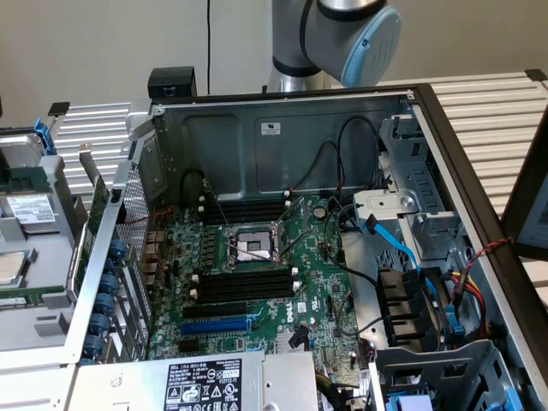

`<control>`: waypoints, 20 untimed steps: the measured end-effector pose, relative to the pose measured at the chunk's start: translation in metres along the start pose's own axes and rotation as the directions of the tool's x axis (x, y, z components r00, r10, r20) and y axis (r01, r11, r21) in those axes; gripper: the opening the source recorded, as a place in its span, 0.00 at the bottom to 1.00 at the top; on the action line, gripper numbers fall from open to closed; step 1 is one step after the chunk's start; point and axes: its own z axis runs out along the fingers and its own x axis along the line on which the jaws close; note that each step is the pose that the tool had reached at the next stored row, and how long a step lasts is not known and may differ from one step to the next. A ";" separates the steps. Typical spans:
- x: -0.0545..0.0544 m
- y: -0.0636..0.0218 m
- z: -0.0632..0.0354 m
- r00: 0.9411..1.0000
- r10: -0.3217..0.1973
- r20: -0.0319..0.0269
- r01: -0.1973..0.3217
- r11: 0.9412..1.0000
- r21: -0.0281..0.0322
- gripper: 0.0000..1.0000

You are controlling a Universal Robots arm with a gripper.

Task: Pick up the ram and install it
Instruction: 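Pick up the ram and move it above insertion slot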

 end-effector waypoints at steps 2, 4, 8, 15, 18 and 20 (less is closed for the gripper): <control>0.000 -0.0091 -0.0083 1.000 0.000 0.000 0.000 1.000 -0.001 0.14; 0.000 -0.0180 -0.0146 1.000 0.000 0.000 0.000 1.000 -0.002 0.14; 0.000 -0.0356 -0.0188 1.000 0.000 0.000 0.000 1.000 -0.007 0.14; 0.001 -0.0620 -0.0197 1.000 0.000 0.001 0.000 1.000 -0.030 0.14; 0.001 -0.0739 -0.0200 1.000 0.001 0.001 -0.001 0.999 -0.036 0.14; 0.001 -0.0823 -0.0200 1.000 0.001 0.001 -0.001 0.999 -0.036 0.14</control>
